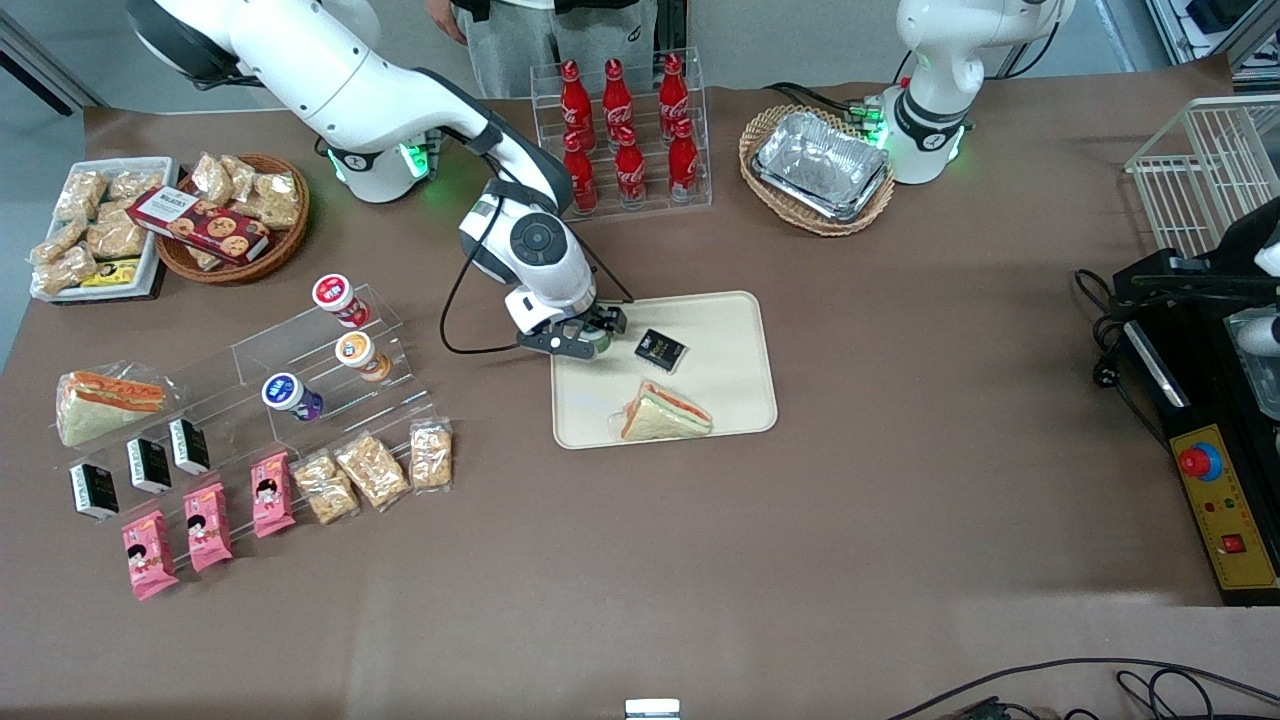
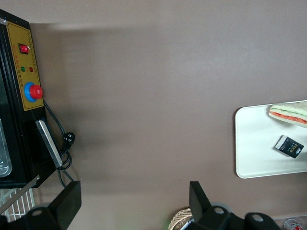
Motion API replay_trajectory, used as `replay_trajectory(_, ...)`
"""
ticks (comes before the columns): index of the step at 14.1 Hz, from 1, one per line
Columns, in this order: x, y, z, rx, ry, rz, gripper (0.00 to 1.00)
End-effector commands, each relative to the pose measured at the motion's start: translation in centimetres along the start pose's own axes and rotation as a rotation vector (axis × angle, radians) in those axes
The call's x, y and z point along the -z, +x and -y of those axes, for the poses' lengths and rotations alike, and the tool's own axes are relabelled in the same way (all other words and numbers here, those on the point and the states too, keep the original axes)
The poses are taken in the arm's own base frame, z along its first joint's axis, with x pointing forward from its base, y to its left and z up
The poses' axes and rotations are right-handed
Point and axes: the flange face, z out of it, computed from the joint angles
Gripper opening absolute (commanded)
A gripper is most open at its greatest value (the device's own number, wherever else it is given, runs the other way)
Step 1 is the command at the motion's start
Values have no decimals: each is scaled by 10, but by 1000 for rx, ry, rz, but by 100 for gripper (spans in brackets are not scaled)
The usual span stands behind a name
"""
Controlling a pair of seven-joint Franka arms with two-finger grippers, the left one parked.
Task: Place green gum on tray
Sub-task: 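Lower the held green gum tub onto the tray beside the black box, then open the right gripper to release the tub and raise it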
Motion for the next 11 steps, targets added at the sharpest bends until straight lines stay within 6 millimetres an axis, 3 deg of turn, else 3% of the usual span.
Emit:
replay_trajectory(1, 14, 1, 11, 1, 24, -31, 100)
replay_trajectory(4, 64, 4, 14, 2, 13, -93, 100)
replay_trajectory(6, 108, 0, 13, 5, 2, -153, 100)
replay_trajectory(8, 169, 0, 12, -37, -11, -168, 100)
replay_trajectory(11, 283, -5, -2, -17, -43, -93, 100)
